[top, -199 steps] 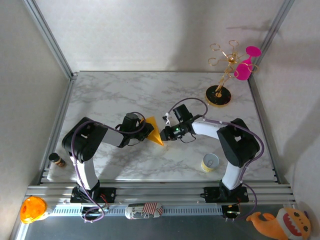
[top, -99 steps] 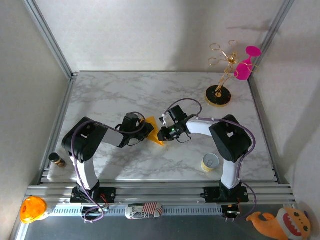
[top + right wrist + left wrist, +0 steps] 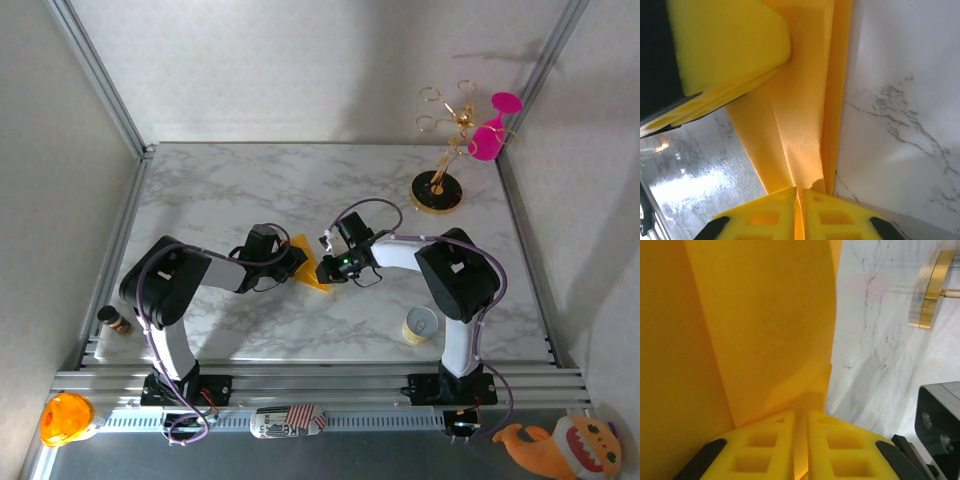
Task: Fold a paper plane with a square sheet of paper (pick it up from the middle)
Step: Fourth fold the wing at the center of the table.
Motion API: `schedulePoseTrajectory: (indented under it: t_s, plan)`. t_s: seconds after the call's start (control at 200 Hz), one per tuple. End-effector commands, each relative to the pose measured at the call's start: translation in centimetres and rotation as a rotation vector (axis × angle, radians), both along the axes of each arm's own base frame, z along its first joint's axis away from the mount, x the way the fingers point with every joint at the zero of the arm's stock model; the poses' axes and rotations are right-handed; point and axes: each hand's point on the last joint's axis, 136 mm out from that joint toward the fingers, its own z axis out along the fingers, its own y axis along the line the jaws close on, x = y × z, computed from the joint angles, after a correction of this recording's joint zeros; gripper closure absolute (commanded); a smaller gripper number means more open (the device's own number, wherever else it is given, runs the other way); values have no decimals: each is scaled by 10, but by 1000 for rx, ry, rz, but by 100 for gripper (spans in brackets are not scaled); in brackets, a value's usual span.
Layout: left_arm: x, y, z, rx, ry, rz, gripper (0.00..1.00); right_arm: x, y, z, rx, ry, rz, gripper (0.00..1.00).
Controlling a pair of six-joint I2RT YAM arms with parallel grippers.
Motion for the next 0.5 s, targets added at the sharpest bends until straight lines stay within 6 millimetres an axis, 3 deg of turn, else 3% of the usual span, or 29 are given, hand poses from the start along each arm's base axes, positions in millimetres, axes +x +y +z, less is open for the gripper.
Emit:
schedulePoseTrajectory:
  t_s: [0.0, 0.26, 0.496]
  plan:
    - [-1, 4, 11, 27, -14, -18, 85, -9, -16, -23, -109, 38, -16, 87]
    - [-9, -12, 26, 56, -72, -107, 85, -11, -26, -21, -153, 22, -14, 87]
    - [-17, -21, 11, 117, -55, -148, 90, -11, -25, -23, -165, 24, -20, 89]
